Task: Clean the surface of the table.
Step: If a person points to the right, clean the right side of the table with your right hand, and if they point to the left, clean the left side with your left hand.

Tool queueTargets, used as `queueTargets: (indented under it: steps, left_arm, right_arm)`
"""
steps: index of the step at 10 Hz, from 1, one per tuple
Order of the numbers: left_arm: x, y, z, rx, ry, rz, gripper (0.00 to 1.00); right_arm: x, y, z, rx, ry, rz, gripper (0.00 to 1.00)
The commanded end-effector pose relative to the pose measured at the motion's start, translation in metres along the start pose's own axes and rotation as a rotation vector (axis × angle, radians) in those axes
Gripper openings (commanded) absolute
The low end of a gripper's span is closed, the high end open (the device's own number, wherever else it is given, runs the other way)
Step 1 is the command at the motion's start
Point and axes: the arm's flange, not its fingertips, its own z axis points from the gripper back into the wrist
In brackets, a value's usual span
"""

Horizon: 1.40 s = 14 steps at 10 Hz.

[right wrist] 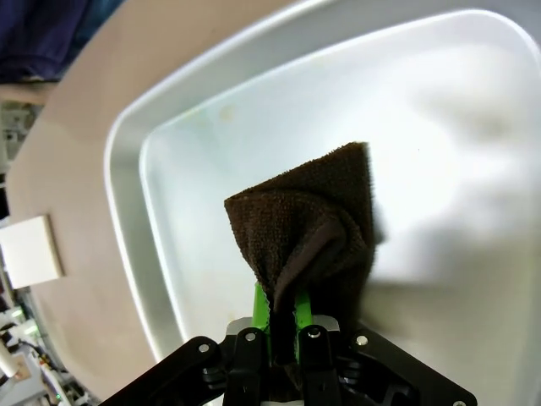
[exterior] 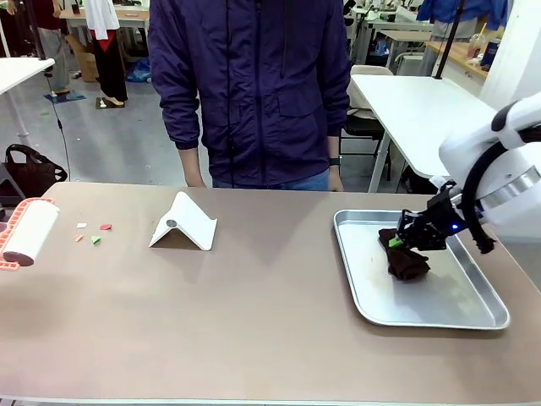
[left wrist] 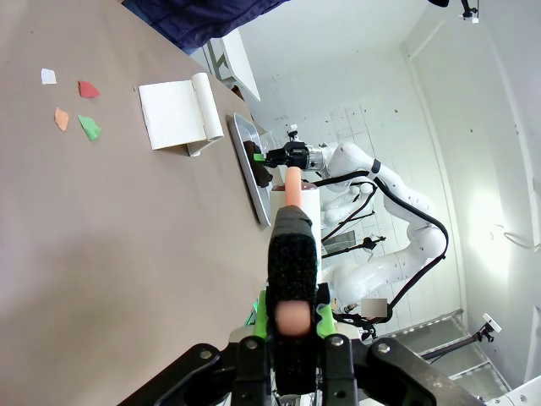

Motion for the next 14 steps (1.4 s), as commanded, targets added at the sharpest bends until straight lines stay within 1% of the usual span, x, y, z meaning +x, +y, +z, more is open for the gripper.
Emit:
queueTargets:
  steps: [1,4,7,8,9,10,11,14]
  left_arm:
    - [-0.001,-0.003,0.0,-0.005,0.0,-0.002,0.04]
    - [-0.001,-0.003,0.0,-0.005,0.0,-0.002,0.04]
    - [-0.001,-0.003,0.0,-0.005,0.0,-0.002,0.04]
    - [-0.001,-0.003,0.0,-0.005,0.0,-0.002,0.04]
    - [-0.001,-0.003,0.0,-0.005,0.0,-0.002,0.04]
    - [-0.001,-0.003,0.0,-0.005,0.0,-0.002,0.04]
    - [-0.001,-0.003,0.0,-0.005,0.0,-0.002,0.04]
    - [-0.001,-0.003,0.0,-0.005,0.0,-0.002,0.04]
  right_arm:
    - [-0.007,-0.022,0.02,-0.084,0.045,-0.03,0.12]
    - [-0.013,-0.045,0.038,-0.105,0.039,-0.066,0.12]
    - [-0.018,-0.058,0.049,-0.054,0.025,-0.082,0.12]
    - [-0.017,-0.058,0.053,-0.001,0.017,-0.084,0.12]
    - [-0.015,-0.057,0.06,0.106,0.008,-0.086,0.12]
    - [-0.015,-0.057,0.068,0.244,0.019,-0.097,0.12]
    - [-0.015,-0.06,0.08,0.396,0.037,-0.12,0.12]
    - [-0.026,-0.081,0.125,0.742,0.113,-0.193,0.12]
